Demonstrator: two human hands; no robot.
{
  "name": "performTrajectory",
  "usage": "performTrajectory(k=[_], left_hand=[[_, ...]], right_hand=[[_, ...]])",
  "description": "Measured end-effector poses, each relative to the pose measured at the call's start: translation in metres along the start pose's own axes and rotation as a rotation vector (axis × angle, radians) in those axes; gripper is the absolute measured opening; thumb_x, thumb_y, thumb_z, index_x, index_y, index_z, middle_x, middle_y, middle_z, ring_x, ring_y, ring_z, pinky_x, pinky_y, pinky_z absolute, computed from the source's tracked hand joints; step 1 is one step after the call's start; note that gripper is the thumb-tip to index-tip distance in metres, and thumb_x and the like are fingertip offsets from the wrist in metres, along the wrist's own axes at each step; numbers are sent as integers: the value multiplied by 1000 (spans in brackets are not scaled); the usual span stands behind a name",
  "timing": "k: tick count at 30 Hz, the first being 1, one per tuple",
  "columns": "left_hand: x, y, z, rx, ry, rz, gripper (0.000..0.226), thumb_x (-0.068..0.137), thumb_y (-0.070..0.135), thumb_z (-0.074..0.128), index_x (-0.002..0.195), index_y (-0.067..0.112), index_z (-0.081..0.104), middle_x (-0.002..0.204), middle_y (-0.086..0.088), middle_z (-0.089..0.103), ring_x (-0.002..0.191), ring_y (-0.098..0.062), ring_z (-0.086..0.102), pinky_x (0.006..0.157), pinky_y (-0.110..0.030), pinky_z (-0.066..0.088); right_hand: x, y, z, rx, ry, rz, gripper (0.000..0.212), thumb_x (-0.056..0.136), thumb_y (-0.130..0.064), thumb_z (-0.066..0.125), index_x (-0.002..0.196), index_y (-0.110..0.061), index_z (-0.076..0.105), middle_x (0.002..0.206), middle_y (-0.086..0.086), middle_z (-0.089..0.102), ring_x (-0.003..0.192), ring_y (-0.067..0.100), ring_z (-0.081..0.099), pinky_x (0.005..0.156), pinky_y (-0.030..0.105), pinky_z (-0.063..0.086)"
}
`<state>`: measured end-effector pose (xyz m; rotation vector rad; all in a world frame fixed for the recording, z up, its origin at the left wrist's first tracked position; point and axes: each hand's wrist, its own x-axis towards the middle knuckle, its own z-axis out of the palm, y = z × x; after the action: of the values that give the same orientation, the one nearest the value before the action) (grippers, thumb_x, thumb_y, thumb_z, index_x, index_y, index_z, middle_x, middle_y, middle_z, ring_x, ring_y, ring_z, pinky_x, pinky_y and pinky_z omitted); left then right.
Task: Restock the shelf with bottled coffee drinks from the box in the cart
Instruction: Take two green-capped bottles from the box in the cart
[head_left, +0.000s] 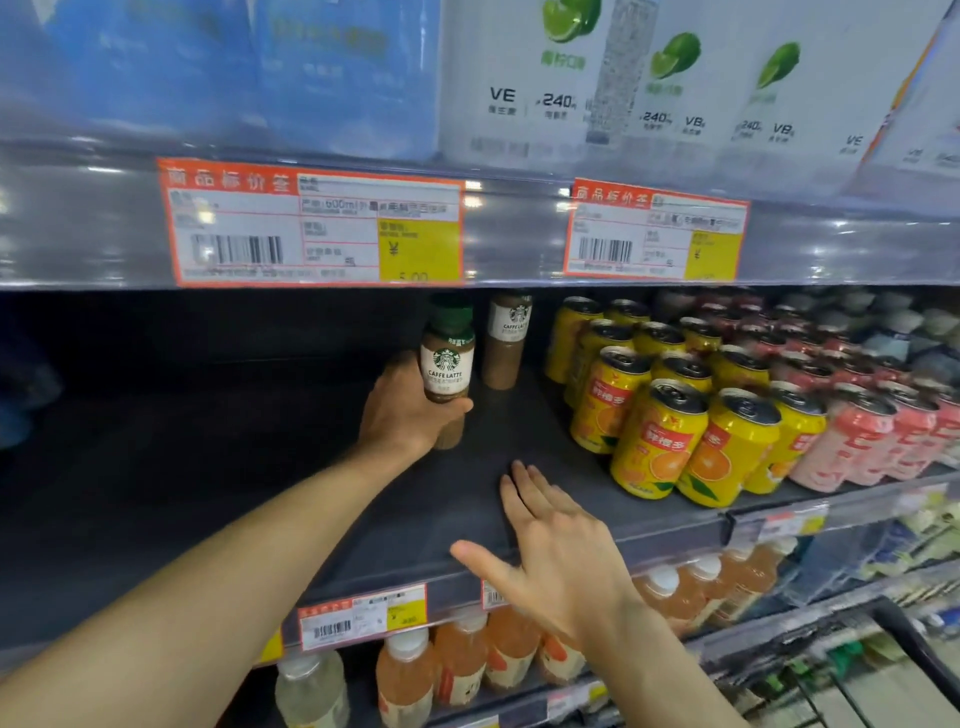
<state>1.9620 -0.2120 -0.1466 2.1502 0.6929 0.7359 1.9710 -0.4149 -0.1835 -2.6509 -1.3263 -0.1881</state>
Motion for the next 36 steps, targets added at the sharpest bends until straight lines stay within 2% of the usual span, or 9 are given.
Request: performTrajectory(k=[3, 7, 12, 16, 20, 24, 30, 33, 36], left_hand=[[19, 2, 12, 36, 6, -3, 60, 66, 34, 85, 114, 12, 58, 118, -8, 65, 109, -26, 62, 90, -37, 51], [42, 3, 28, 80, -5, -8, 68, 68, 36, 84, 123, 11, 51, 125, -9, 60, 116, -27, 57, 94, -41, 49], [67, 6, 41, 111, 1, -2, 72, 65, 36, 86, 123, 8, 53, 124, -11, 61, 115, -28, 59, 92, -40, 51], [78, 8, 49, 138, 17, -27, 74, 66, 33, 86, 125, 5, 51, 126, -15, 58, 116, -30, 57, 92, -41, 51], [83, 9, 53, 182, 49, -42, 76, 66, 35, 86, 125, 3, 49, 127, -18, 56, 116, -33, 57, 92, -41, 49], [83, 10, 55, 183, 46, -38, 76, 67, 32, 86, 126, 4, 48, 130, -18, 53, 118, -33, 55, 93, -41, 48], [82, 15, 54, 196, 26, -55, 84, 65, 35, 87, 129, 2, 42, 133, -18, 49, 121, -34, 52, 97, -42, 47], [64, 17, 51, 270, 13, -76, 102, 66, 53, 81, 140, 3, 30, 143, -16, 37, 130, -32, 43, 102, -45, 42], [33, 16, 45, 449, 28, -33, 111, 72, 72, 63, 148, 5, 18, 149, -17, 32, 134, -33, 38, 106, -47, 36]], right_hand=[[0, 0, 1, -19, 9, 11, 108, 81, -87, 4, 144, -11, 47, 153, 7, 38, 144, 19, 33, 114, 31, 14], [2, 1, -2, 13, -49, 16, 110, 79, -88, 3, 146, -10, 44, 155, 6, 35, 145, 18, 30, 113, 34, 9], [1, 1, 1, -1, -91, 80, 95, 88, -82, 19, 124, -9, 67, 133, 8, 61, 125, 19, 57, 103, 35, 36], [4, 3, 1, 25, -85, 66, 102, 84, -86, 13, 136, -9, 56, 147, 8, 46, 137, 18, 44, 111, 35, 26], [2, 2, 5, 4, -60, 97, 96, 87, -83, 19, 124, -9, 67, 133, 8, 61, 125, 18, 57, 103, 36, 43], [2, 4, 7, -4, -30, 85, 96, 87, -83, 18, 123, -8, 68, 133, 8, 61, 125, 19, 57, 103, 35, 41], [5, 5, 6, 11, -13, 54, 107, 83, -86, 8, 136, -6, 55, 145, 10, 48, 138, 21, 44, 112, 36, 23], [5, 4, 1, -2, -12, 24, 115, 74, -88, -1, 150, -9, 36, 158, 8, 27, 148, 17, 22, 117, 29, 6], [5, 6, -6, 12, -74, 26, 116, 69, -86, -4, 155, -13, 23, 163, 4, 15, 150, 13, 10, 120, 27, 5]])
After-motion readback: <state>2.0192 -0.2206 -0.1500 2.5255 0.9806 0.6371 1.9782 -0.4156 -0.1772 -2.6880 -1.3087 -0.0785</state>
